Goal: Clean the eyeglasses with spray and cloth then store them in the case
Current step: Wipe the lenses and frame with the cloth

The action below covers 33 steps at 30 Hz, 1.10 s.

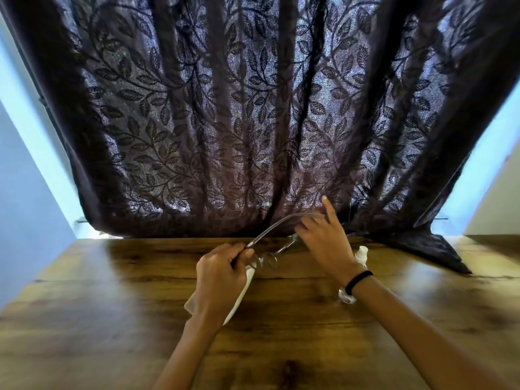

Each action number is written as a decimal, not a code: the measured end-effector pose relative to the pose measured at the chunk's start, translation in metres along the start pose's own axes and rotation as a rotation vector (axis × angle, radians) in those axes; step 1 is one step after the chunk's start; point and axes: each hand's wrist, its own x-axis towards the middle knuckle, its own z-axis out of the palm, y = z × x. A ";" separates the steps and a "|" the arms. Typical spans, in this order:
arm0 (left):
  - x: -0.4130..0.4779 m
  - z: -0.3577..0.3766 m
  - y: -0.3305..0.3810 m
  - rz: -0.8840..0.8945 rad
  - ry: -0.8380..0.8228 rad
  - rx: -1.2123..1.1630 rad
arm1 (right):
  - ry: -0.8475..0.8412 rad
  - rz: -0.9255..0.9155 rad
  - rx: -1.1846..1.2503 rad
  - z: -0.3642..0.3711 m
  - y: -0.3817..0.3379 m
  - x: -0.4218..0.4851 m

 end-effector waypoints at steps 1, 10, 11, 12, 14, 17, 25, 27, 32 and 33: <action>-0.001 0.000 -0.001 -0.005 -0.002 0.001 | 0.000 0.032 -0.001 -0.001 0.006 -0.001; 0.003 0.001 0.006 -0.024 0.021 -0.022 | 0.180 0.280 0.242 0.008 0.022 -0.010; 0.003 0.001 0.007 -0.025 0.026 -0.031 | 0.171 0.312 0.269 0.010 0.024 -0.012; 0.004 0.001 0.008 -0.023 0.031 -0.038 | 0.171 0.340 0.286 0.011 0.025 -0.013; 0.004 0.000 0.011 -0.008 0.033 -0.052 | 0.185 0.373 0.285 0.012 0.026 -0.014; 0.005 0.000 0.016 0.008 0.026 -0.117 | 0.214 0.295 0.188 0.013 0.024 -0.013; 0.002 0.004 0.017 0.029 0.022 -0.185 | -0.012 0.017 0.189 0.013 -0.010 -0.006; 0.002 0.004 0.020 0.032 0.040 -0.192 | -0.060 -0.043 0.202 0.015 -0.023 -0.006; 0.000 -0.001 0.023 0.057 0.058 -0.138 | -0.061 -0.086 0.235 0.015 -0.035 -0.007; 0.000 -0.001 0.022 0.051 0.055 -0.123 | -0.056 -0.096 0.234 0.014 -0.035 -0.007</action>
